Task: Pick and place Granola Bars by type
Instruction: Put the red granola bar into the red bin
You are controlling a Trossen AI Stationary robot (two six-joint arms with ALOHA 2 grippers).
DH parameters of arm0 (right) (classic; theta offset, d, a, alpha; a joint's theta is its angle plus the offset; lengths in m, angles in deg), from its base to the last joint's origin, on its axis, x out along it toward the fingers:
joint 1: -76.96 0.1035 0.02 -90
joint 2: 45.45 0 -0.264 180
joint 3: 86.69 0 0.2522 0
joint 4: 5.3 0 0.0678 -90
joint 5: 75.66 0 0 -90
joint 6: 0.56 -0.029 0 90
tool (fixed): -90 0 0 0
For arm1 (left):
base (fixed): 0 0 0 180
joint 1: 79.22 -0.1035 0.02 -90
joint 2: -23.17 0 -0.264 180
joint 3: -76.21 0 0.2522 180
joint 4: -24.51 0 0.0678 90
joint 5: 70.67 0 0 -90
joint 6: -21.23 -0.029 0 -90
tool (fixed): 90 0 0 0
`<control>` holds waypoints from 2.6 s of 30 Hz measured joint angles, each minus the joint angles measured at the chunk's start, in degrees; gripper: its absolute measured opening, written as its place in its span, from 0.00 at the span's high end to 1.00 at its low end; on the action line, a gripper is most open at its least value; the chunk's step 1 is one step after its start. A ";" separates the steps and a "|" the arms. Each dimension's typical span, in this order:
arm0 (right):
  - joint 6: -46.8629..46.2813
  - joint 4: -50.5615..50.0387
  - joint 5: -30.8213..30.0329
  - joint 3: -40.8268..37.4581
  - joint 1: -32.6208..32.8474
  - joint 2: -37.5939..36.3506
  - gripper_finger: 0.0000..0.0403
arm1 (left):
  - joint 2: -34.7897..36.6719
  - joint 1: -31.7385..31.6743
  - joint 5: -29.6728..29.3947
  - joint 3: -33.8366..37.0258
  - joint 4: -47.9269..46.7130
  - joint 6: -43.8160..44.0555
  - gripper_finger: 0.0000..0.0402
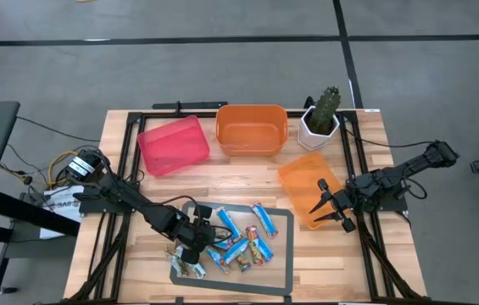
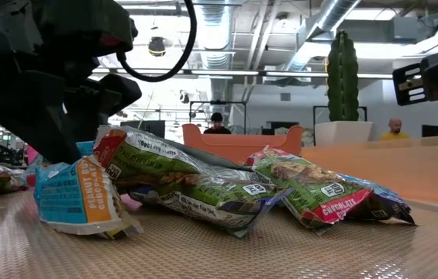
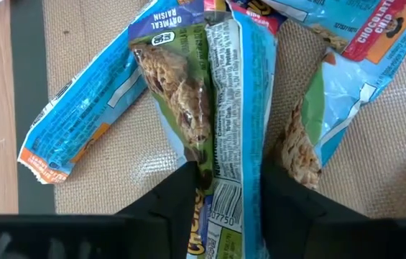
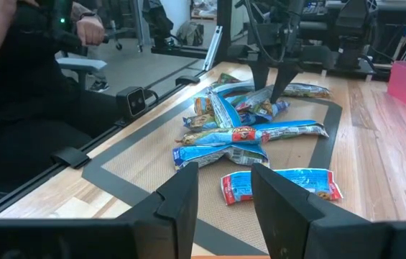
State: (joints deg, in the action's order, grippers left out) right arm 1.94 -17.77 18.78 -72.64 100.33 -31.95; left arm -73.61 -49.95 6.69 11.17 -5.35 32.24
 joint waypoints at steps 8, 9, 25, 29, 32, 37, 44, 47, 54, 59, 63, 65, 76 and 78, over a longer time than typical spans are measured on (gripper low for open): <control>0.00 0.01 0.00 0.00 0.00 0.00 0.70 | 0.00 -0.02 -1.14 0.00 -0.20 0.82 0.60; 0.00 0.01 0.01 0.00 0.00 0.00 0.70 | 0.00 -0.02 -1.16 0.00 -0.20 0.83 0.58; 0.00 0.01 0.00 -0.01 0.00 0.00 0.70 | 4.68 3.55 -4.65 0.02 0.71 -0.59 0.48; 0.00 0.01 0.00 -0.02 0.00 0.00 0.70 | 5.01 5.11 -4.39 0.02 0.48 -0.38 0.48; 0.00 0.01 0.00 0.00 0.00 0.00 0.70 | 4.93 5.81 -4.37 0.02 0.15 -0.35 0.48; 0.00 0.01 0.00 0.00 0.00 -0.02 0.70 | 4.87 5.95 -6.13 0.02 -2.98 1.10 0.48; 0.00 0.01 0.00 0.00 0.00 -0.02 0.70 | 4.83 6.10 -6.94 0.03 -4.09 2.51 0.48; 0.00 0.01 0.00 0.00 0.00 0.00 0.70 | 4.81 6.38 -6.86 0.04 -4.27 3.58 0.48; 0.00 0.01 0.00 0.00 0.00 -0.01 0.70 | 4.64 6.98 -6.73 0.04 -5.02 4.01 0.48; 0.00 0.01 0.00 0.00 0.00 0.00 0.70 | 2.68 7.10 -6.24 0.11 -4.32 4.32 0.48; 0.00 -0.01 -0.01 0.00 0.00 0.00 0.70 | 2.51 7.11 -7.19 0.11 -3.69 3.71 0.48; 0.00 0.01 0.00 0.00 0.00 -0.02 0.70 | 2.51 7.11 -7.19 0.09 -3.91 3.73 0.49; 0.00 0.01 0.00 0.00 0.00 -0.02 0.70 | 1.92 7.09 -6.71 0.07 -3.87 4.59 0.69; 0.00 0.00 0.00 0.00 0.00 -0.02 0.70 | 1.92 7.09 -6.71 0.09 -3.87 4.61 0.73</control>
State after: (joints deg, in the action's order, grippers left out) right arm 1.94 -17.76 18.78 -72.64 100.33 -31.97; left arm -71.68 -42.86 -0.02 11.25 -9.22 36.84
